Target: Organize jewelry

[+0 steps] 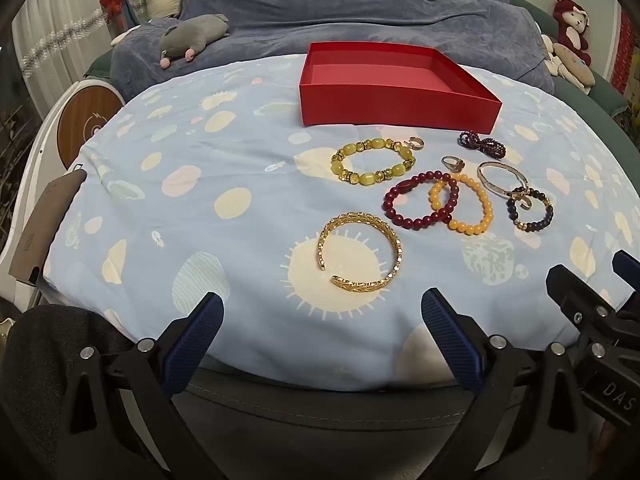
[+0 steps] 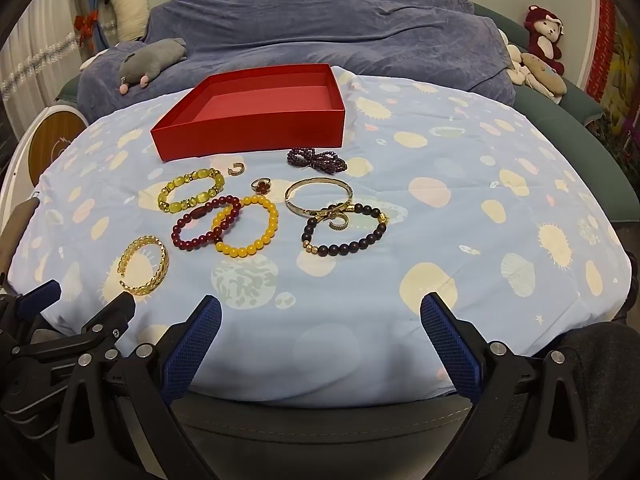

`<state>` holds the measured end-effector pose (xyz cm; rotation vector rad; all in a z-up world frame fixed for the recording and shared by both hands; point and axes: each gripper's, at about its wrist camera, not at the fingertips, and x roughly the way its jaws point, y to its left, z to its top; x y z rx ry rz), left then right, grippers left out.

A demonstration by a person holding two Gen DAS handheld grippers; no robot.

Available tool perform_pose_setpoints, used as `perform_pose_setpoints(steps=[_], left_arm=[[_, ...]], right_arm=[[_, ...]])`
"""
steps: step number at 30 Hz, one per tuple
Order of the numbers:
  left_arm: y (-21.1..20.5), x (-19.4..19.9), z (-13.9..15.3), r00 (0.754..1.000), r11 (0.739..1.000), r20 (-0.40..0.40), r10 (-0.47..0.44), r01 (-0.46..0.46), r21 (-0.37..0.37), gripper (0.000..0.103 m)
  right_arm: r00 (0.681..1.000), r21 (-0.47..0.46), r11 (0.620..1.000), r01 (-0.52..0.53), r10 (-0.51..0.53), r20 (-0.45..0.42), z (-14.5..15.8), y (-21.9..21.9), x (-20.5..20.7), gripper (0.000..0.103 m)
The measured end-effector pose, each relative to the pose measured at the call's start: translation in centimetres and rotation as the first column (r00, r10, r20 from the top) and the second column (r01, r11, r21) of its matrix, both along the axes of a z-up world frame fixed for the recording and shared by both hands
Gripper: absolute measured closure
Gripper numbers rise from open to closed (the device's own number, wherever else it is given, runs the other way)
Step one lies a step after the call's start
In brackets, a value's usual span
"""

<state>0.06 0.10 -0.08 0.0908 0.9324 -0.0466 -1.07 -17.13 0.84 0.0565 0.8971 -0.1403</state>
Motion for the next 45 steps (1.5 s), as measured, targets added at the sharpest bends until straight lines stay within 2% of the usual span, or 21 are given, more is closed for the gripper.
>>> perform_pose_setpoints(steps=[45], left_arm=[[-0.13,-0.03,0.05,1.000,1.000,0.001,0.002,-0.002,0.003,0.008]], right_arm=[[1.000,-0.005,1.000,-0.001,0.001,-0.004,-0.07,0.04,-0.03,0.007]])
